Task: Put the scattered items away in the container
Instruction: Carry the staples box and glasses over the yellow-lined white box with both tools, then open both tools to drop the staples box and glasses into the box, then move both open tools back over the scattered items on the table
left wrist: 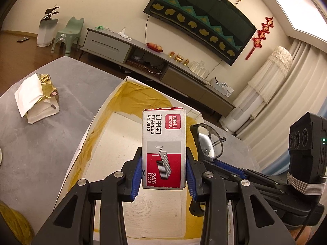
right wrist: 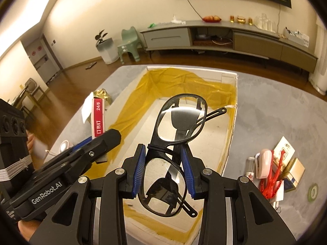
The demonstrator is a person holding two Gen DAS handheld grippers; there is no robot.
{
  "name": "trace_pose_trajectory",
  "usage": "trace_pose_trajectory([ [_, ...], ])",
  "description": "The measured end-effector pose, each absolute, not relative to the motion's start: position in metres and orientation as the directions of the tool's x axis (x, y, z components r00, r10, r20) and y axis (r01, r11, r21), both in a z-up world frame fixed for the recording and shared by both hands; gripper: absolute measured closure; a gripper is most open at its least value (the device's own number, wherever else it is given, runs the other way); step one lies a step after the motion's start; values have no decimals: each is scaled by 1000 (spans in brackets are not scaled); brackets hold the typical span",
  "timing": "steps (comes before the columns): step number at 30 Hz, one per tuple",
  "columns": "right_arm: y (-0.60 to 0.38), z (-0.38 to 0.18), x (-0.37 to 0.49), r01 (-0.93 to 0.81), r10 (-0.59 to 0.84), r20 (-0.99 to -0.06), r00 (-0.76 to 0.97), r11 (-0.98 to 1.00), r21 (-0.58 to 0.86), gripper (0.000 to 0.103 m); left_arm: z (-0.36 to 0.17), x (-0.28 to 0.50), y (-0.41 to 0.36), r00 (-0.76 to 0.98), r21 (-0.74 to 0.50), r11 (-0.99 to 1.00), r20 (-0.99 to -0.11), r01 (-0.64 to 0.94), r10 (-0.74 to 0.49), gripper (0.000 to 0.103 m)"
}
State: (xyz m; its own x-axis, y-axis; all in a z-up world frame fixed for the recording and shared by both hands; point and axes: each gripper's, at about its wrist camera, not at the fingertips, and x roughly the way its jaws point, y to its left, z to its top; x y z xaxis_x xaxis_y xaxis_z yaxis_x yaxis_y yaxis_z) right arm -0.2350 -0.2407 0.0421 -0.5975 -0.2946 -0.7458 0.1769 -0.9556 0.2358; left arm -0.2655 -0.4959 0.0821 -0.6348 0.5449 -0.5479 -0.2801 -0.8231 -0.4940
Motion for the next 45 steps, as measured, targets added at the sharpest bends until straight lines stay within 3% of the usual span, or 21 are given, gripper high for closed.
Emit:
trace_pose_trajectory([
  [6, -230, 33, -239, 154, -297, -750, -591, -954, 256, 61, 71, -272, -490, -595, -483, -840, -608, -250, 526, 60],
  [16, -199, 36, -211, 135, -355, -713, -605, -928, 347, 61, 81, -267, -495, -615, -503, -831, -584, -238, 530, 54],
  [28, -185, 41, -153, 304, -483, -620, -618, -875, 377, 61, 87, -258, -472, -608, -455, -839, -587, -298, 534, 51],
  [36, -146, 39, -126, 306, -448, -608, -656, -893, 329, 61, 94, -237, -423, -530, -432, -770, -559, -470, 638, 51],
  [45, -103, 13, -125, 200, -402, -621, -673, -907, 370, 61, 89, -205, -347, -418, -342, -695, -605, -632, 678, 51],
])
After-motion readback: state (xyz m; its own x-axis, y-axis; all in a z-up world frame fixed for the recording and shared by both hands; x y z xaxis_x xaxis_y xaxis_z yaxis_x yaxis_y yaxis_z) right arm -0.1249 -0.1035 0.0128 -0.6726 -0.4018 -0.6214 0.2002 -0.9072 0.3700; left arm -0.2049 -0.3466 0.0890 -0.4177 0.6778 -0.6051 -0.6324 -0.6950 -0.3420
